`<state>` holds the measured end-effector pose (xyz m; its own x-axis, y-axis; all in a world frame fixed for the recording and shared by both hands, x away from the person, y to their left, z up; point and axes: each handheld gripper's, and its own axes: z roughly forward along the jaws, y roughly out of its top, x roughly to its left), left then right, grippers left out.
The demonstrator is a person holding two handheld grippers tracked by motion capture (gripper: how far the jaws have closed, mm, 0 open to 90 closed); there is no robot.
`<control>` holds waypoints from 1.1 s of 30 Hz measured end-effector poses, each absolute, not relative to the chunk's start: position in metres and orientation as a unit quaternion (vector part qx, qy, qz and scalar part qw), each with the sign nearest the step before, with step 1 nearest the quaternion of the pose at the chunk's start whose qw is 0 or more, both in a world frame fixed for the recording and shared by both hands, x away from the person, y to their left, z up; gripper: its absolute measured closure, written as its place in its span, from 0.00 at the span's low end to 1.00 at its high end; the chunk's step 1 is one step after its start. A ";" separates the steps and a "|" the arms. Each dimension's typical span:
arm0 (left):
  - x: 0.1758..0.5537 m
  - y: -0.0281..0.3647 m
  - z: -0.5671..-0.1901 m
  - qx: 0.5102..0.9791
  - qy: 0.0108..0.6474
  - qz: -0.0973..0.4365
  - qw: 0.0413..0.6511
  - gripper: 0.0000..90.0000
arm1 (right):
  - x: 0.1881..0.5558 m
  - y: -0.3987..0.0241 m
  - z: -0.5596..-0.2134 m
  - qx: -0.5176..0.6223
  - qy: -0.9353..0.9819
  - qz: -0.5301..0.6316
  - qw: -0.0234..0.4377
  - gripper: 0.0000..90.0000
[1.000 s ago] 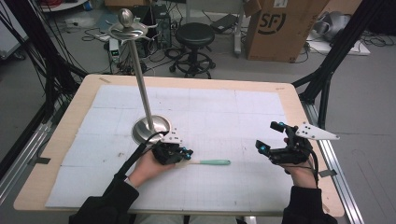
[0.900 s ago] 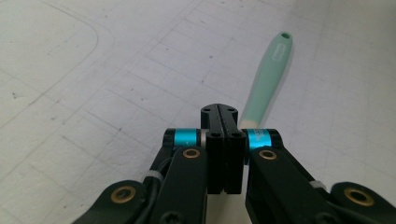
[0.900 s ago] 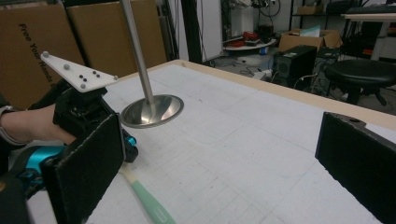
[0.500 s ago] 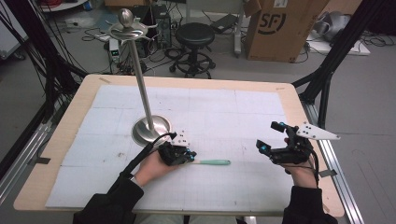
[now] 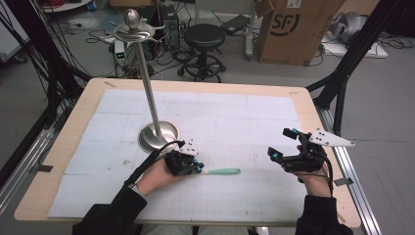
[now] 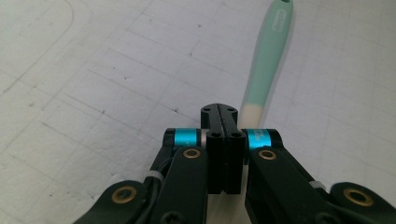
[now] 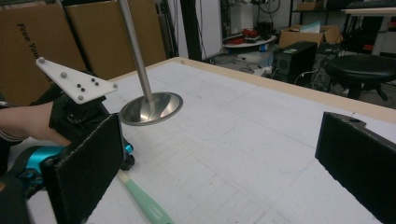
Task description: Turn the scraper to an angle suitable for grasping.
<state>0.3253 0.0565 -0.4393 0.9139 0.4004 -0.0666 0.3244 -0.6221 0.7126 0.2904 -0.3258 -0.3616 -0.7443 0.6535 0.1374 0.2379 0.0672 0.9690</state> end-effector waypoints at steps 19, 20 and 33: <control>0.298 0.056 -0.434 0.920 0.155 0.043 0.358 1.00 | 0.292 -0.324 -0.364 0.314 0.713 0.603 0.169 0.00; 0.297 0.056 -0.435 0.920 0.153 0.043 0.359 1.00 | 0.292 -0.324 -0.364 0.314 0.713 0.603 0.169 0.00; 0.289 0.058 -0.435 0.905 0.146 0.064 0.393 1.00 | 0.292 -0.320 -0.364 0.314 0.714 0.603 0.164 0.00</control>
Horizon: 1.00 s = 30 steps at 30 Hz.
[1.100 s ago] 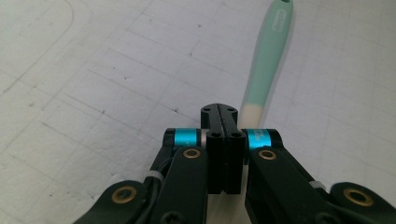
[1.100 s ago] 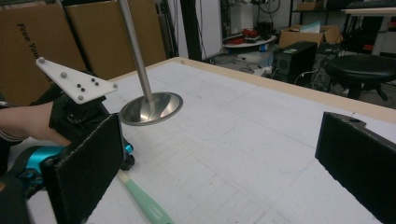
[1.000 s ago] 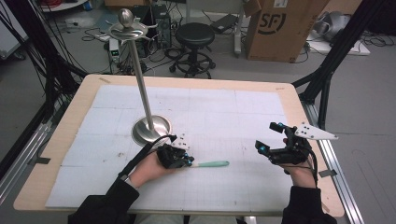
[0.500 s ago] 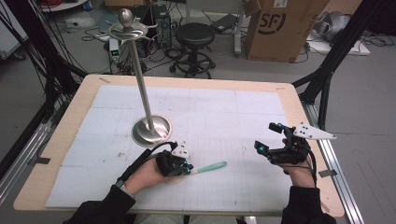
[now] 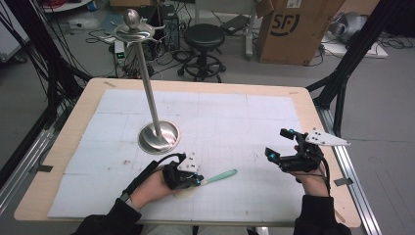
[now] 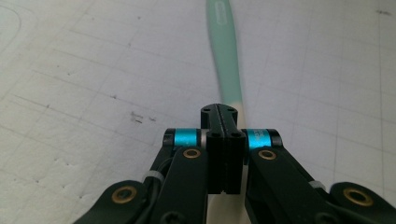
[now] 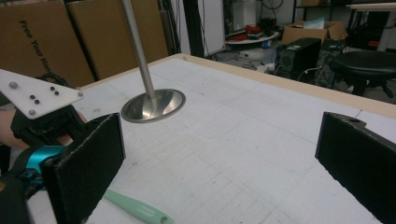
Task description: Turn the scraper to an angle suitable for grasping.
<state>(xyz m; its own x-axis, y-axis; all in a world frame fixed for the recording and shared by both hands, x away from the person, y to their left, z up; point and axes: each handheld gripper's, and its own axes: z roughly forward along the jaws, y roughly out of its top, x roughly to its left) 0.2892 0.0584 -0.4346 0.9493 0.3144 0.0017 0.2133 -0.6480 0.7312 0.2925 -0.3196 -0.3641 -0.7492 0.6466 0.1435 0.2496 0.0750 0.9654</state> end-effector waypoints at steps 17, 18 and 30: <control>0.296 0.130 -0.392 0.817 0.204 0.074 0.534 0.87 | 0.295 -0.315 -0.367 0.312 0.720 0.599 0.159 0.00; 0.297 0.135 -0.390 0.813 0.209 0.076 0.538 0.87 | 0.295 -0.315 -0.367 0.312 0.720 0.599 0.159 0.00; 0.297 0.159 -0.375 0.777 0.223 0.108 0.579 0.36 | 0.302 -0.313 -0.371 0.312 0.723 0.597 0.150 0.00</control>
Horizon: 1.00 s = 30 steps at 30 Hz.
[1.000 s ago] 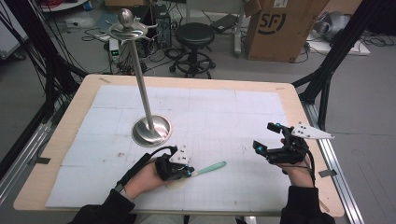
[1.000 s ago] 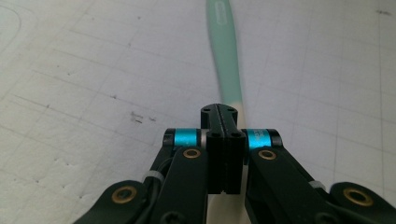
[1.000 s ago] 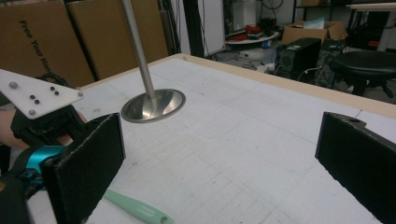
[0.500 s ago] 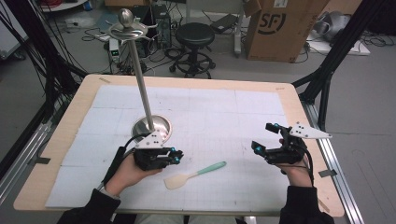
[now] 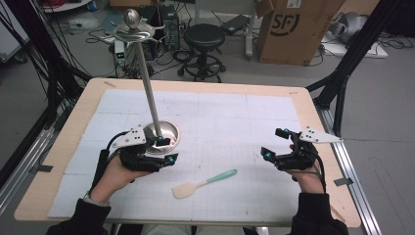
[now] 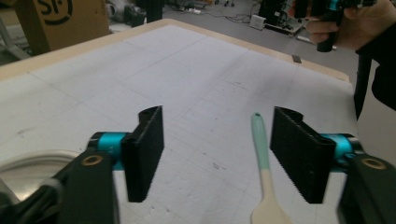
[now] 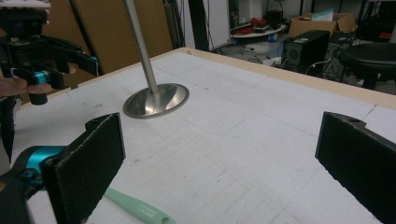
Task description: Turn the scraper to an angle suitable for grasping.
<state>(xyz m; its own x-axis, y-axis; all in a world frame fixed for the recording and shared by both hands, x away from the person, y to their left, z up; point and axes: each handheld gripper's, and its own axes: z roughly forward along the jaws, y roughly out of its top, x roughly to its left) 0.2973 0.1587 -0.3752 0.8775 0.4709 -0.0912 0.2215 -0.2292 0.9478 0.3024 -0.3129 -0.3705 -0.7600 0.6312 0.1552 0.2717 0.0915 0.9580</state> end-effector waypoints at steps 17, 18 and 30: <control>0.291 0.168 -0.366 0.783 0.209 0.099 0.578 0.16 | 0.314 -0.311 -0.373 0.313 0.718 0.605 0.145 0.00; 0.292 0.166 -0.366 0.787 0.208 0.097 0.573 0.16 | 0.315 -0.311 -0.373 0.312 0.718 0.605 0.145 0.00; 0.297 0.134 -0.366 0.838 0.187 0.077 0.508 0.17 | 0.326 -0.305 -0.374 0.311 0.716 0.610 0.135 0.00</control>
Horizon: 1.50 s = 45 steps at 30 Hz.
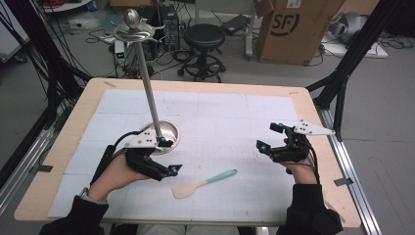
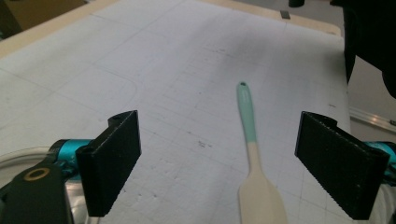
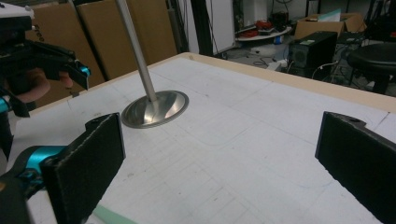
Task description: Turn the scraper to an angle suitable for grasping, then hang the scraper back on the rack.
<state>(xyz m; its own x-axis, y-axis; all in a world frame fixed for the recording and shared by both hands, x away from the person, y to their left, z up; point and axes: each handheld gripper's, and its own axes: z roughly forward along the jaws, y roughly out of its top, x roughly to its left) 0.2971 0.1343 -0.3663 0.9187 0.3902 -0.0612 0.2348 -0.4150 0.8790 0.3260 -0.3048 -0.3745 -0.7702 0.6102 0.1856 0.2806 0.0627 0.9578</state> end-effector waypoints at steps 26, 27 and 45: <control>0.304 0.027 -0.398 0.957 0.128 0.012 0.260 0.37 | 0.329 -0.301 -0.369 0.299 0.715 0.618 0.134 0.00; 0.303 0.024 -0.398 0.960 0.127 0.011 0.248 0.39 | 0.328 -0.300 -0.369 0.299 0.716 0.617 0.132 0.00; 0.304 0.005 -0.404 0.979 0.136 0.002 0.152 0.72 | 0.325 -0.298 -0.370 0.296 0.722 0.611 0.134 0.00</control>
<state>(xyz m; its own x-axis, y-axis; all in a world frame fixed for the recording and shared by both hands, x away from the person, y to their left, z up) 0.3039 0.0048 -0.4036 0.9628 0.2676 -0.0367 0.2661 -0.9166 0.2984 0.3250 -0.2982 -0.3701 -0.7886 0.5911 0.1695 0.2649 0.0778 0.9611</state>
